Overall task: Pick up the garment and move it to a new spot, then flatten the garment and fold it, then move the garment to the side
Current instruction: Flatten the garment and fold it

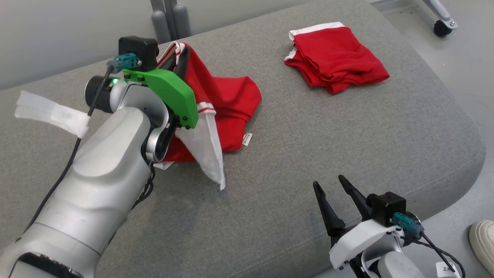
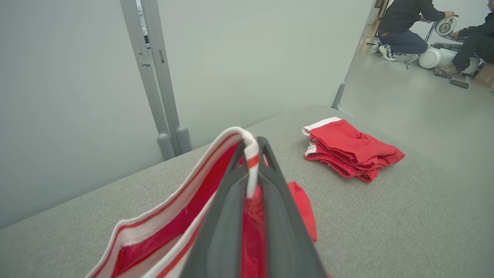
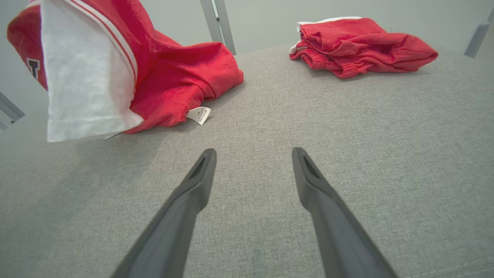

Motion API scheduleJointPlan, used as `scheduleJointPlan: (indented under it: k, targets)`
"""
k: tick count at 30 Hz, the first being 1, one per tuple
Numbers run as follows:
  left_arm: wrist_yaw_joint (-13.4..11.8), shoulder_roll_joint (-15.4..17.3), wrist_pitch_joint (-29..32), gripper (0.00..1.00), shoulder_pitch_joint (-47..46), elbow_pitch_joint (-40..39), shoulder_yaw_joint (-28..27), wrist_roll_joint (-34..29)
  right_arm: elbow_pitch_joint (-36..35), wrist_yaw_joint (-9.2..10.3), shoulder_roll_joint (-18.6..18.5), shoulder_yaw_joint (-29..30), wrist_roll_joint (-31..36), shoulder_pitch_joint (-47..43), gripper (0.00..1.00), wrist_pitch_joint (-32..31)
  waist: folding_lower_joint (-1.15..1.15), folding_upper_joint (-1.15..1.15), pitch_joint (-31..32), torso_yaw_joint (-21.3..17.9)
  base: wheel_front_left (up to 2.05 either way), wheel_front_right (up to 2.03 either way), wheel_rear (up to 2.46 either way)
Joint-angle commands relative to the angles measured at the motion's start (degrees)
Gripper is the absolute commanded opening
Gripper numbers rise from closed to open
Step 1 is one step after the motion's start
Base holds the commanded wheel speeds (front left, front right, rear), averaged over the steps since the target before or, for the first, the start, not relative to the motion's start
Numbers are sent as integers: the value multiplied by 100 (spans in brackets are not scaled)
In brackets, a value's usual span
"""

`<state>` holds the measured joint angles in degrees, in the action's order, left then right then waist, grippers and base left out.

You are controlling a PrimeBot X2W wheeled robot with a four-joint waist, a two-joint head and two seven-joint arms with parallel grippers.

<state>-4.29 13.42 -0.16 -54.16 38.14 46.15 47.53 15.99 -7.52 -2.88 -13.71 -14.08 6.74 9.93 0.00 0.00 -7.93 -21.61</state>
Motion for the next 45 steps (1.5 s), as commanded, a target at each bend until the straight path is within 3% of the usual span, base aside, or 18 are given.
scheduleJointPlan:
  k: [1, 12, 20, 24, 28, 38, 45]
  targets:
    - [31, -35, -61, 0, -136, -35, -25, -38, 20, 7, -3, -20, -51, 63, 100, 37, 0, 0, 21, -32, 0, 0, 0]
    - [154, -454, -581, 0, -1104, -344, -116, -233, 129, 7, -2, -122, -115, 34, 100, 81, 0, 0, 113, -259, 0, 0, 0]
    - [404, -803, -1025, 0, -1518, -771, -442, 147, 195, 6, -3, -70, -99, -44, 100, 115, 0, 0, 189, -222, 0, 0, 0]
    - [460, -817, -980, 0, -1377, -915, -571, 413, 162, 7, -3, -17, -38, -56, 100, 95, 0, 0, 198, -45, 0, 0, 0]
    - [328, -486, -818, 0, -922, -795, -650, 550, 101, 6, -3, -5, 3, -68, 100, 34, 0, 0, 173, 178, 0, 0, 0]
    - [-107, 752, -441, 0, 791, 50, -613, 693, -144, 7, -4, 90, 265, -125, 100, -183, 0, 0, -35, 735, 0, 0, 0]
    - [-236, 1017, -527, 0, 1286, 601, -704, 816, -358, 7, -4, 125, 398, -162, 100, -369, 0, 0, -112, 941, 0, 0, 0]
